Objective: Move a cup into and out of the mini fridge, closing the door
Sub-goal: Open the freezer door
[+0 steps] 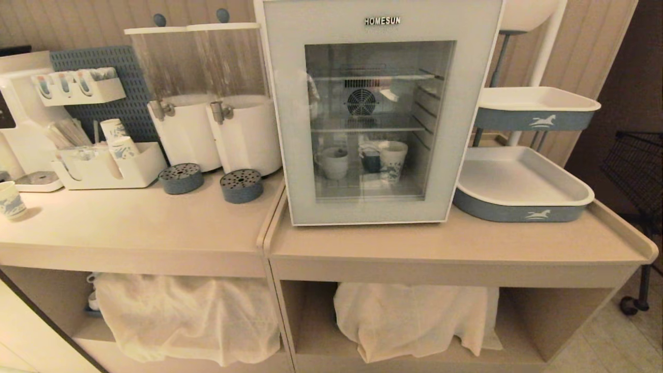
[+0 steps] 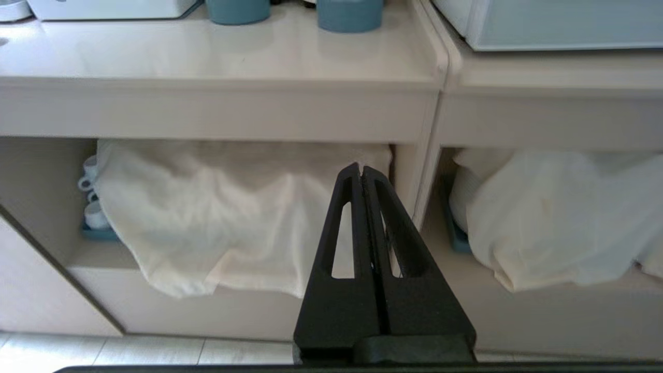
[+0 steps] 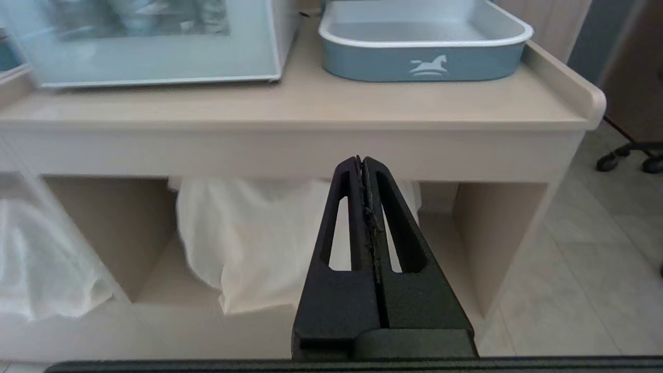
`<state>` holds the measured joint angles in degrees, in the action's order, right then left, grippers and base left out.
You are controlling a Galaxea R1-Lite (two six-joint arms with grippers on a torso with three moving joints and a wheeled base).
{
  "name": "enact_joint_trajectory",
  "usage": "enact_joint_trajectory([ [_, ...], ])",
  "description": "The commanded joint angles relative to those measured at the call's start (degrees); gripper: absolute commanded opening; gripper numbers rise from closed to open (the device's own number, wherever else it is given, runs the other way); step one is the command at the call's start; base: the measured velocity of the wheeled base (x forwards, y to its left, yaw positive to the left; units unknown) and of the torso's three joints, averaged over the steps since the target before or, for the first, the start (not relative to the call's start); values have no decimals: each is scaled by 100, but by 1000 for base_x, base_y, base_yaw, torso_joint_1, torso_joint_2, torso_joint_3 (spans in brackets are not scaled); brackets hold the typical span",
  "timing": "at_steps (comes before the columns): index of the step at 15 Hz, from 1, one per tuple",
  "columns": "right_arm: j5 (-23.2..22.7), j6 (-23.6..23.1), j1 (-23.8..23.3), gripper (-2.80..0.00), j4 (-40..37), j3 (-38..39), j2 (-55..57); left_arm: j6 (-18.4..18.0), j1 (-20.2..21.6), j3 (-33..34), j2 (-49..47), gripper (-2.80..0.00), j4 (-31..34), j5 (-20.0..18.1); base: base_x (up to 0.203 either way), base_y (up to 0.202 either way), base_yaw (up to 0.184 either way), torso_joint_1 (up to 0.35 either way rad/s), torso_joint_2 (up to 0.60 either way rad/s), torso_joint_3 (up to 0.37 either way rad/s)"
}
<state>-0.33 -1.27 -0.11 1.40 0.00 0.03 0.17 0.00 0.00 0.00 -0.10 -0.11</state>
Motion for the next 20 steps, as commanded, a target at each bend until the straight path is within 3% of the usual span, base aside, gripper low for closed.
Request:
enact_joint_trajectory([
  [1,-2,-5,2,-280,0,88,6,0,0,0,-9,-280,1,2,177,0,-1,2,2,-2],
  [20,-2,-5,2,-280,0,88,6,-9,0,0,0,-280,1,2,11,0,0,1,1,0],
])
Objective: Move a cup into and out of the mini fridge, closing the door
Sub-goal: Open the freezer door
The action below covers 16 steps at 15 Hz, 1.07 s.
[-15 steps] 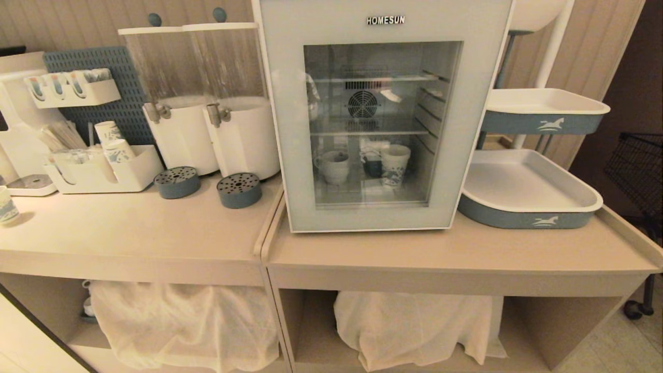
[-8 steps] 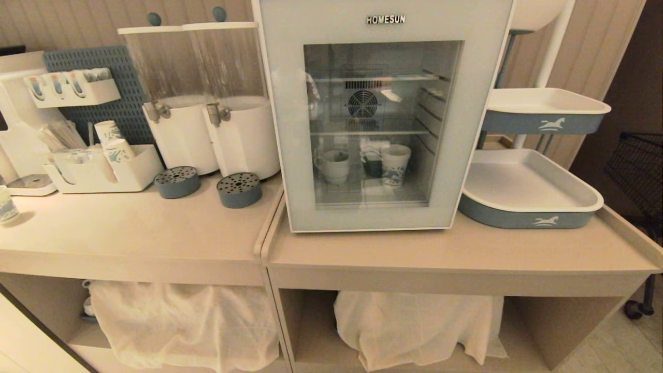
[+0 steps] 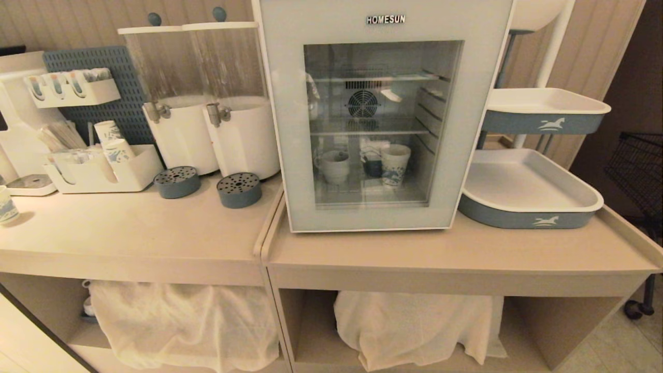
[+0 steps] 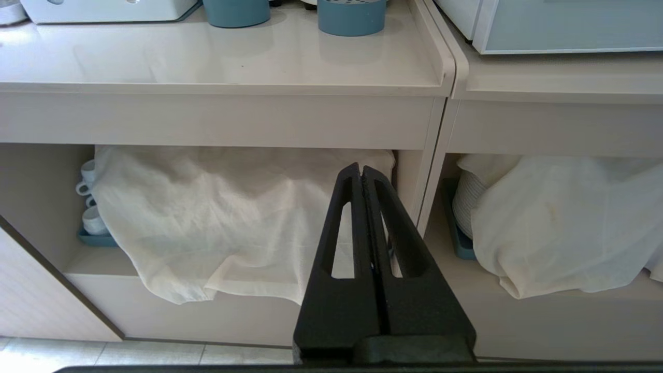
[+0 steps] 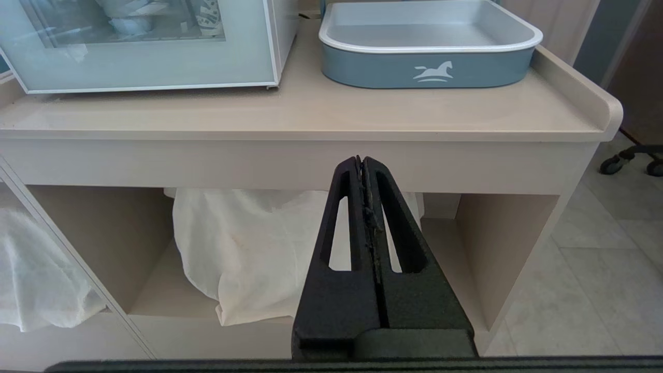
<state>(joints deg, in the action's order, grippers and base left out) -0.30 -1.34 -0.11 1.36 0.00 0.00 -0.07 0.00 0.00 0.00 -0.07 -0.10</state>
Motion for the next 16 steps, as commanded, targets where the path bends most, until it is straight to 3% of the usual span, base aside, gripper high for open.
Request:
enact_joint_trajectory([
  [1,-5,1,1,-280,-13,88,9,-46,0,-9,-9,-280,16,10,0,0,0,0,0,0],
  [11,-5,2,-6,-280,-5,88,9,-178,0,-21,-14,-280,13,19,0,0,0,0,0,0],
  [13,-5,2,2,-280,-18,88,9,-189,0,-559,-20,-280,172,46,0,0,0,0,0,0],
  [16,-5,0,2,-280,-22,79,17,-171,0,-2371,-283,-280,1271,51,0,0,0,0,0,0],
])
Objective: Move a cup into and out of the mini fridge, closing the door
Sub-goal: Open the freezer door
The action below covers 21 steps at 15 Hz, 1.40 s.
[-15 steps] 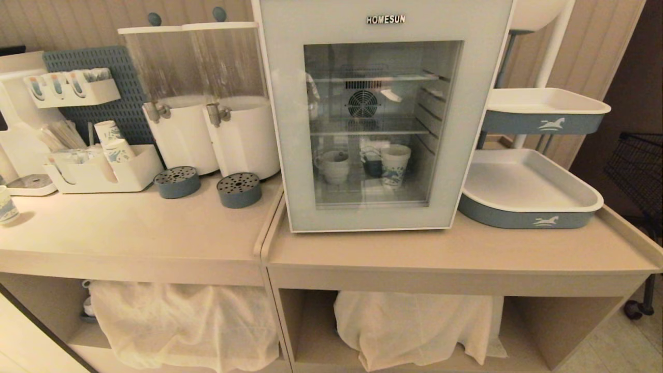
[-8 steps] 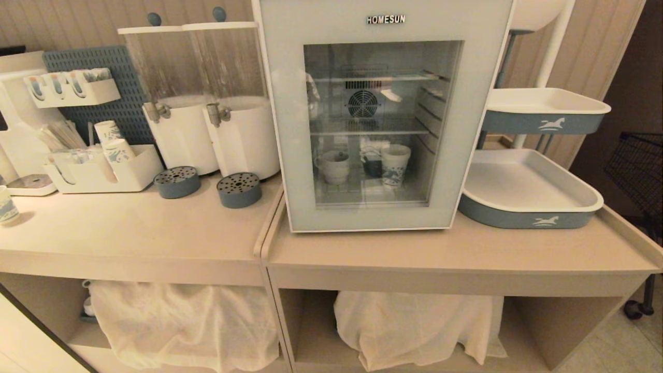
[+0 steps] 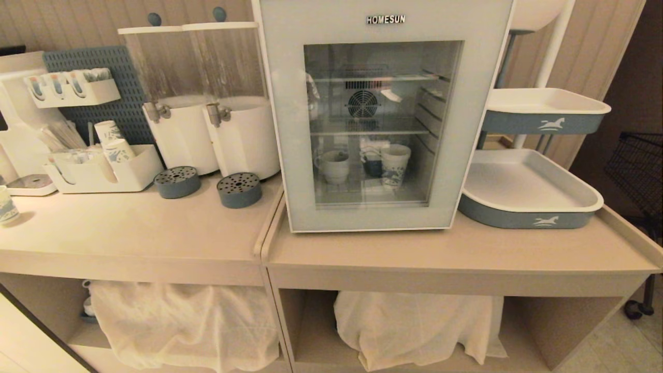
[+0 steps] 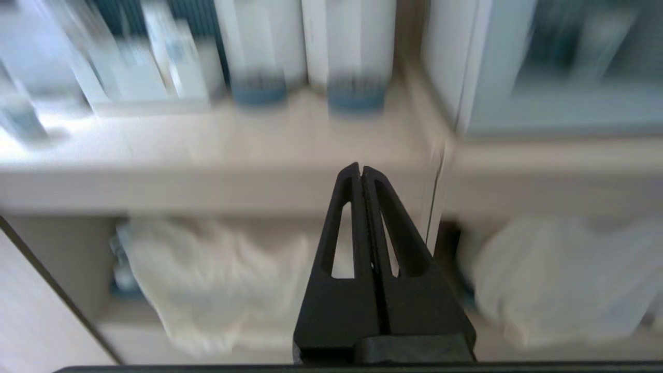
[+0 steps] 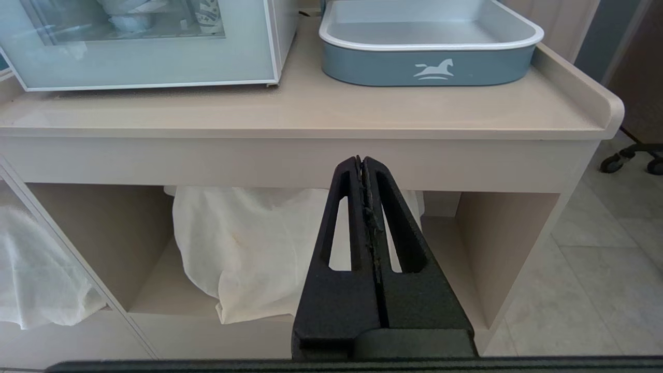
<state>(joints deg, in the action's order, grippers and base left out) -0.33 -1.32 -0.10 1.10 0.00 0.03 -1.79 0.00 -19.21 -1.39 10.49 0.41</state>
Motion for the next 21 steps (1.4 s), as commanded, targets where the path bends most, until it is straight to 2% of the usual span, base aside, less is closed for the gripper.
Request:
enact_joint_trajectory([
  [1,-2,0,-8,-280,5,79,14,9,0,-1087,-370,-280,533,-4,0,0,0,0,0,0],
  [4,-2,0,-8,-280,5,88,5,134,-16,-2747,-1745,-280,1030,122,0,0,0,0,0,0],
  [9,-2,-4,1,-280,5,83,5,292,-35,-4971,-4523,-280,1198,291,0,0,0,0,0,0],
  [11,-2,-9,1,-280,5,82,5,312,-30,-5645,-5397,-280,1191,222,0,0,0,0,0,0],
  [12,-2,-2,-4,-280,5,79,5,308,-24,-5853,-5800,-280,1150,50,0,0,0,0,0,0],
  [14,-2,0,1,-280,5,88,5,292,68,-6165,-6501,-280,949,-456,0,0,0,0,0,0],
  [17,-2,0,1,-280,5,79,5,193,355,-6861,-7614,-280,779,-1777,0,0,0,0,0,0],
  [19,-2,0,1,-280,13,88,5,157,528,-7504,-8397,-280,776,-2790,0,0,0,0,0,0],
  [21,-2,-9,1,-280,0,79,5,48,725,-8029,-9098,-280,775,-4231,0,0,0,0,0,0],
])
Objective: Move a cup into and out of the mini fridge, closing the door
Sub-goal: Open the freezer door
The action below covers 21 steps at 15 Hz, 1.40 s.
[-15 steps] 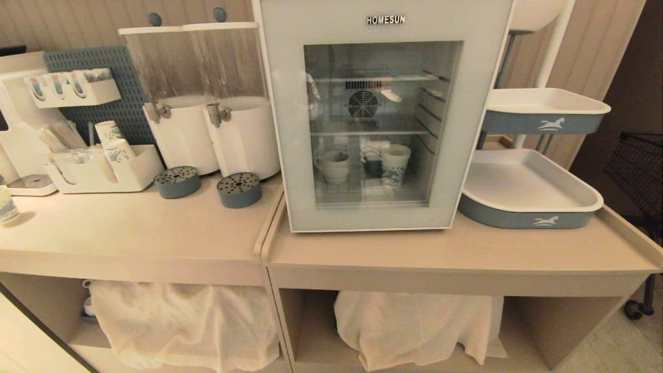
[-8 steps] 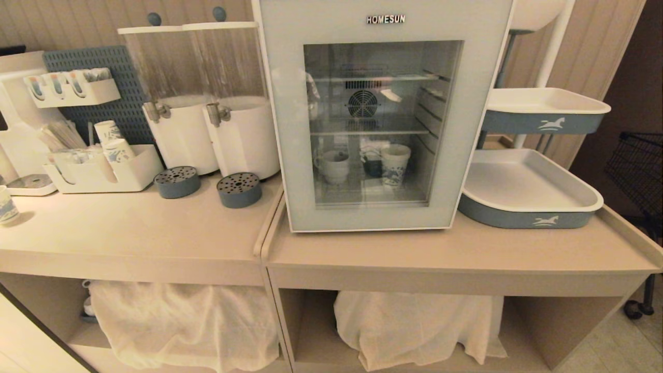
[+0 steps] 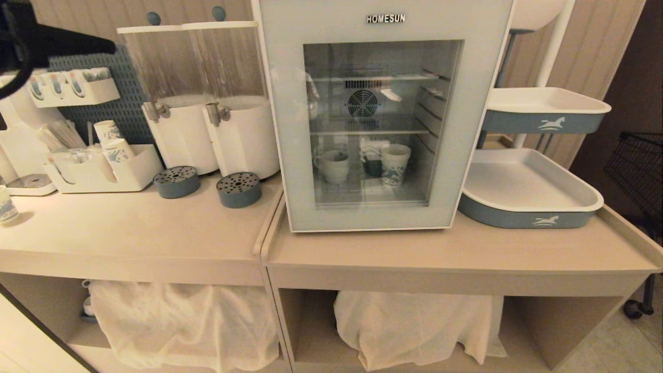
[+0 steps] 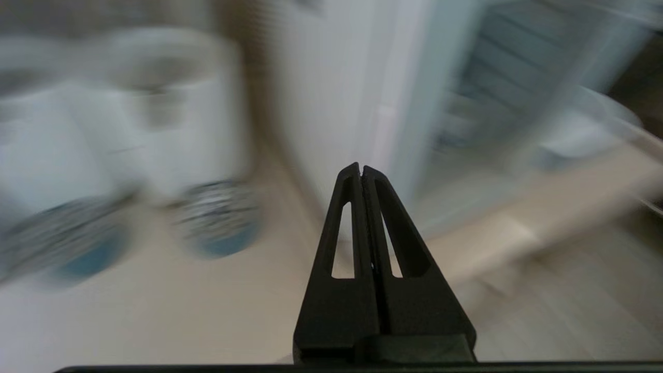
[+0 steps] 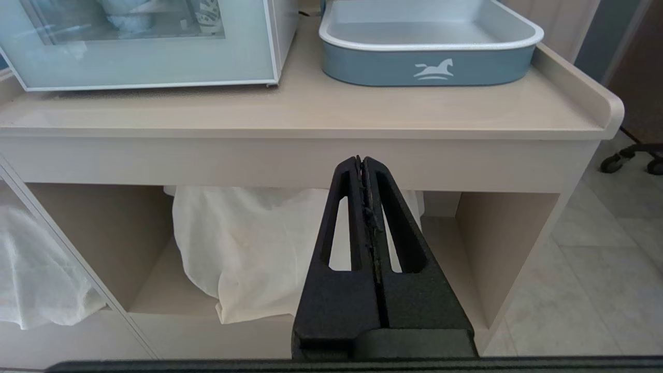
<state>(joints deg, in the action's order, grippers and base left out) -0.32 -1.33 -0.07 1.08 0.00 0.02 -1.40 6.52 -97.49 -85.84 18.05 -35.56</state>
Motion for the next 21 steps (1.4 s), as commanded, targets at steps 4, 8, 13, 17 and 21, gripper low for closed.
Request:
enact_joint_trajectory([
  [4,-4,1,-1,-280,6,79,6,-360,243,-799,-1851,-280,-18,-2669,0,0,0,0,0,0],
  [8,-4,1,-1,-280,-3,79,6,-603,300,-1294,-3016,-280,-544,-4474,0,0,0,0,0,0],
  [13,5,17,-1,-280,23,88,6,-610,43,-1299,-3524,0,-1038,-5183,0,0,0,0,0,0],
  [17,5,36,-1,-280,32,88,6,-640,-413,-1289,-3834,0,-1086,-5211,0,0,0,0,0,0],
  [21,5,45,-1,-280,41,88,6,-695,-725,-1263,-4014,0,-1388,-5205,0,0,0,0,0,0],
])
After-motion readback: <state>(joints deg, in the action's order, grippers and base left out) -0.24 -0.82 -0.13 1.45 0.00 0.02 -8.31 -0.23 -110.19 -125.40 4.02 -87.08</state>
